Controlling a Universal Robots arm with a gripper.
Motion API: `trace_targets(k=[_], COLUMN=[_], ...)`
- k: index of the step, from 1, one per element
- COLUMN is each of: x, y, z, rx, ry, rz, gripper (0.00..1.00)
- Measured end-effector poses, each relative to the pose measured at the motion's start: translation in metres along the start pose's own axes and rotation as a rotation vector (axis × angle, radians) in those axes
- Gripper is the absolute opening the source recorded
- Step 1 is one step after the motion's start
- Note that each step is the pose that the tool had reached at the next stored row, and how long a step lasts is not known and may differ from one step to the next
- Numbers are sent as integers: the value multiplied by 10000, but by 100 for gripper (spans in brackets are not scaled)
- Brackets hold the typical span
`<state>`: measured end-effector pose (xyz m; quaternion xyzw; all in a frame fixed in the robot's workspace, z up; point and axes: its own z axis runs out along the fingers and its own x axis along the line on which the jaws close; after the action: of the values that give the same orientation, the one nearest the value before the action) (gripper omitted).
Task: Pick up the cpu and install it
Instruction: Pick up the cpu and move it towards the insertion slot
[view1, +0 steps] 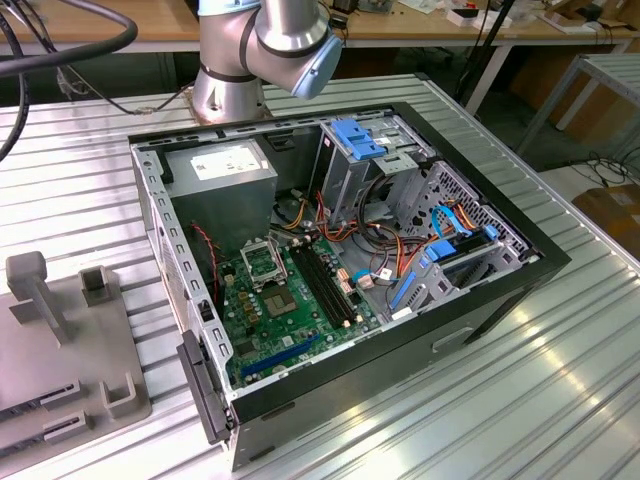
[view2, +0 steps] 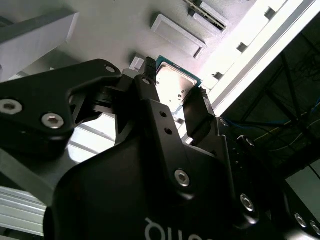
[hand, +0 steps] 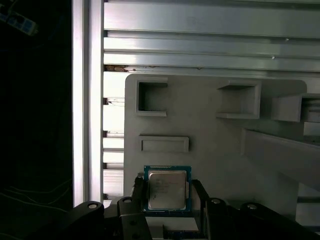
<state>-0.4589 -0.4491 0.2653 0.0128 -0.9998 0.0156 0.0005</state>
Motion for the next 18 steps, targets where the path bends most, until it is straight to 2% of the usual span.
trace_targets(k=[18], x=[0], y=[-1], z=[-39], rx=[0], ry=[1], rz=[0], gripper=[47])
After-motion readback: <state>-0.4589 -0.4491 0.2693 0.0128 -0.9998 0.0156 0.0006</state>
